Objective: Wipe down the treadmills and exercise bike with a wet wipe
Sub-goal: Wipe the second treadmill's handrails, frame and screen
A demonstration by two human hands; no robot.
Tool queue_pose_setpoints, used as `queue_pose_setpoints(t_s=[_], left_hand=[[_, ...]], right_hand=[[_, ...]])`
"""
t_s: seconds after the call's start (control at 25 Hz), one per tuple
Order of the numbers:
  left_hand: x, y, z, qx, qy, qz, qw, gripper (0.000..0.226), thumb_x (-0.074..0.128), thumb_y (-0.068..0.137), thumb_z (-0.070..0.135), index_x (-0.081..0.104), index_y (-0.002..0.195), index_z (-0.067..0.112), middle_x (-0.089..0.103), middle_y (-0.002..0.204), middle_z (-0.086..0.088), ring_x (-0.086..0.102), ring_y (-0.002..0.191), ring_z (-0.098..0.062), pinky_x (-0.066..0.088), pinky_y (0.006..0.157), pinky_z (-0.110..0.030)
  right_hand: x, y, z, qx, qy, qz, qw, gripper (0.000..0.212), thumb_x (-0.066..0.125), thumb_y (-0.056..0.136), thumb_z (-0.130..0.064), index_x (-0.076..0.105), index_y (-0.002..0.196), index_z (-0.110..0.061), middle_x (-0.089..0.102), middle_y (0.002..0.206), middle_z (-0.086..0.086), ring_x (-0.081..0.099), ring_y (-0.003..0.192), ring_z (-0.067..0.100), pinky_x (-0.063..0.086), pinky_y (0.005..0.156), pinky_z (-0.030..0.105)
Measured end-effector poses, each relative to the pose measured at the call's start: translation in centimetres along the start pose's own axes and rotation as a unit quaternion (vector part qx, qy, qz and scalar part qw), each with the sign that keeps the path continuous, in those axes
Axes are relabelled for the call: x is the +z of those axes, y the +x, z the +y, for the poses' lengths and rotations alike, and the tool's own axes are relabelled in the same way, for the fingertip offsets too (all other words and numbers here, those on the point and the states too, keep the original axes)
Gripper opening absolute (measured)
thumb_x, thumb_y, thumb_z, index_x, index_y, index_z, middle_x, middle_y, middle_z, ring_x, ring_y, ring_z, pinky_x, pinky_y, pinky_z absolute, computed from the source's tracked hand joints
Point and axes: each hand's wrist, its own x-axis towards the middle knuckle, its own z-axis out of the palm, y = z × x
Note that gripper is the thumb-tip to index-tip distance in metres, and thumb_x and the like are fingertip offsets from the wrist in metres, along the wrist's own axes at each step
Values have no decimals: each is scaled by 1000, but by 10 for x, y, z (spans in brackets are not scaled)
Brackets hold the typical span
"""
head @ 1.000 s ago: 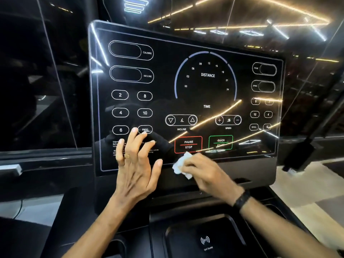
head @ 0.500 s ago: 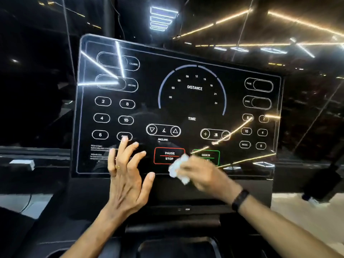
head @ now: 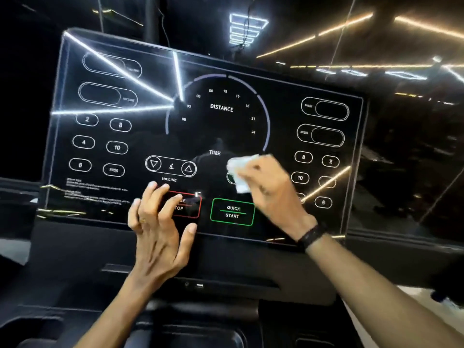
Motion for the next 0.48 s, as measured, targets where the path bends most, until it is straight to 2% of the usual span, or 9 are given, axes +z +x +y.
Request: queue_pose_setpoints(t_s=[0.04,0.08,0.12,0.2,0.28,0.36,0.48], left_hand=[[0,0,1,-6,11,1,1000,48,39,96,41,44,128,6,39,137,-17,37,135,-38,15,112,-40],[-1,-1,2,-8,25,2,1000,45,42,94,38,45,126,7,41,133,-15,42,128,-36,19,106,-41],[-3,-3,3,-2,38,2,999,40,45,92,35,48,122,8,43,128,-13,46,120,-34,23,100,-42],[-5,-5,1,54,43,1,998,27,45,93,30,57,106,11,55,111,-10,52,101,-31,30,89,-42],[-6,-4,-1,126,24,-20,992,30,43,97,26,62,79,10,59,82,-7,52,75,-29,35,73,-40],[-4,-4,-1,159,-14,-45,986,39,47,96,20,54,59,11,49,62,-5,43,58,-26,33,59,-38],[-4,-5,-2,166,-46,-57,983,43,50,97,19,47,54,14,41,54,-2,37,48,-22,31,50,-34]], right_hand=[[1,4,-1,50,-5,36,998,26,60,89,12,74,103,-4,67,97,8,59,89,27,50,82,41],[10,-5,-9,59,-10,40,997,24,61,90,9,74,103,-6,65,95,6,57,85,27,49,79,40],[20,-24,-23,29,-13,11,999,26,59,91,8,73,106,-8,65,97,4,55,84,25,48,80,36],[31,-69,-55,-87,6,-84,993,27,53,93,6,72,107,-8,61,104,0,53,85,21,47,82,29],[30,-71,-52,-132,12,-106,985,31,42,99,1,72,102,-6,57,100,0,49,84,19,46,79,29],[23,-36,-29,-89,-32,-43,995,33,43,98,3,74,106,-6,62,97,3,52,85,21,47,84,32],[13,10,-11,57,-46,63,995,26,57,92,9,74,104,-6,64,91,7,57,82,27,51,77,40]])
